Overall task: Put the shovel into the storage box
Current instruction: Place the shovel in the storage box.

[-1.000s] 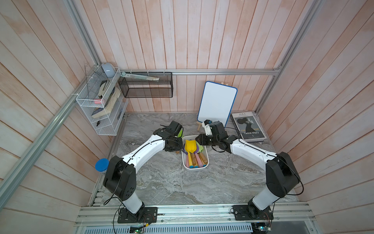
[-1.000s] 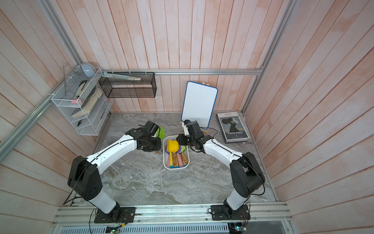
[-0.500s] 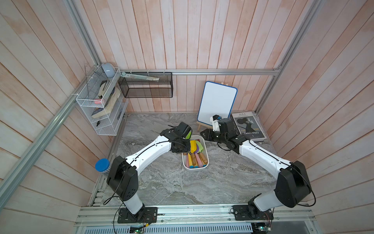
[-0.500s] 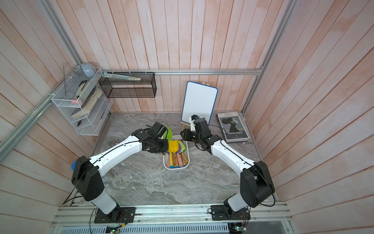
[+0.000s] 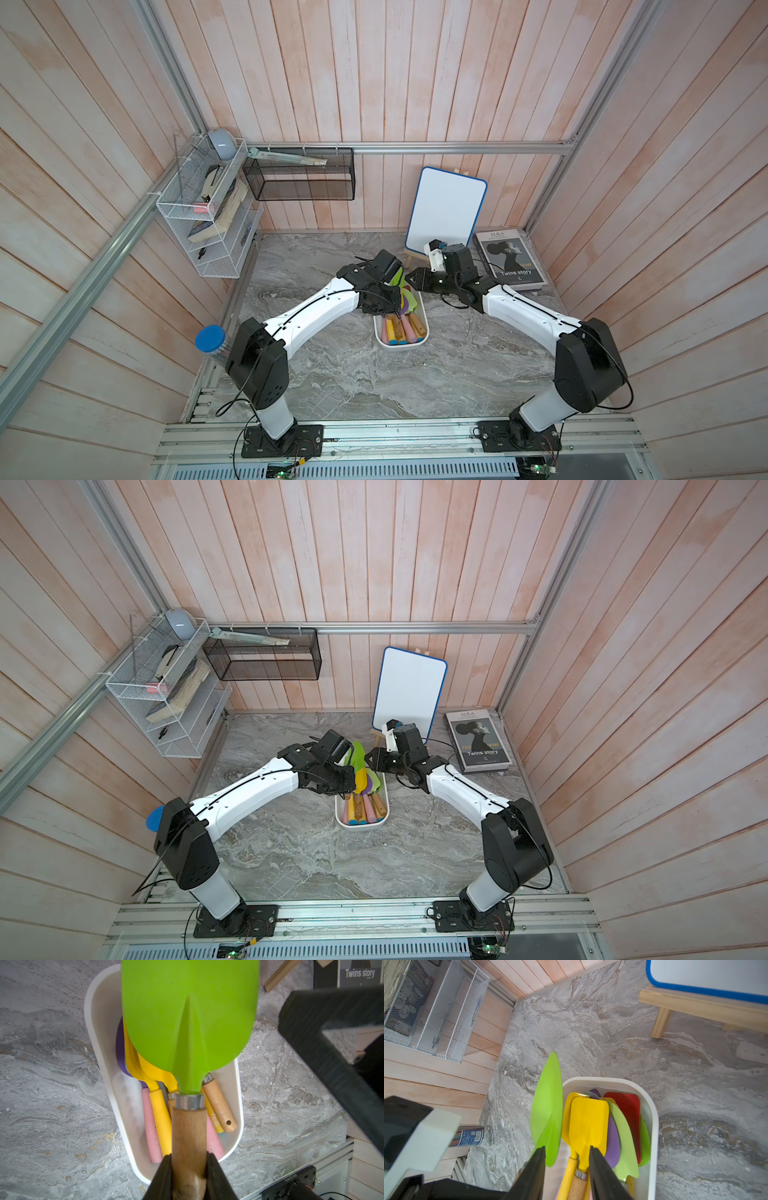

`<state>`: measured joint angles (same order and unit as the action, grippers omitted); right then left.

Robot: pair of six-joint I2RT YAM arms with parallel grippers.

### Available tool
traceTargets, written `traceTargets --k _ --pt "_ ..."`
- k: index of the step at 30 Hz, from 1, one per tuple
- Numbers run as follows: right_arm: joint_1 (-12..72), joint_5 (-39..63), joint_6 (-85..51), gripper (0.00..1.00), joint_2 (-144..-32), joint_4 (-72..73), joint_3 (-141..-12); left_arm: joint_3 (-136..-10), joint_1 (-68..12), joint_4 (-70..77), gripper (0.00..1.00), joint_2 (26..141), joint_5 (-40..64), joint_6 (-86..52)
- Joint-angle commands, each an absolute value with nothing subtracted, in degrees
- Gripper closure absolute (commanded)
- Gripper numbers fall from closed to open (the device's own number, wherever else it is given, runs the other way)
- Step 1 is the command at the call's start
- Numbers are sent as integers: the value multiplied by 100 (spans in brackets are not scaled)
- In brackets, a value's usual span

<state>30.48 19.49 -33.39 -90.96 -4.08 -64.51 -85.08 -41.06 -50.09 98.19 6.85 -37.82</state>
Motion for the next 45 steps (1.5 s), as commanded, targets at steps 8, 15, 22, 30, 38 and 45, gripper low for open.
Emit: traceTargets --k 8,15,22,30,38,45 --pt "3032 2180 -3313 61 -9198 -151 -6403 -8549 -4148 -4645 78 9674 1097 -3871" --pt "3030 2206 -3331 63 -9224 -59 -6358 -8521 -4154 -4597 78 9546 1210 -3897" --pt "3032 2206 -3340 74 -9193 -35 -6315 -8443 -4166 -4474 78 9475 1300 -3937" --pt "3029 2210 -3349 92 -9204 -28 -6280 -8417 -4165 -4439 76 9494 1291 -3938" --pt "3001 2204 -3331 100 -9261 -46 -6336 -8401 -4178 -4338 53 9462 1401 -3858" --pt "2927 2259 -3271 100 -9299 -34 -6333 -8294 -4201 -4277 44 9285 1397 -3754"
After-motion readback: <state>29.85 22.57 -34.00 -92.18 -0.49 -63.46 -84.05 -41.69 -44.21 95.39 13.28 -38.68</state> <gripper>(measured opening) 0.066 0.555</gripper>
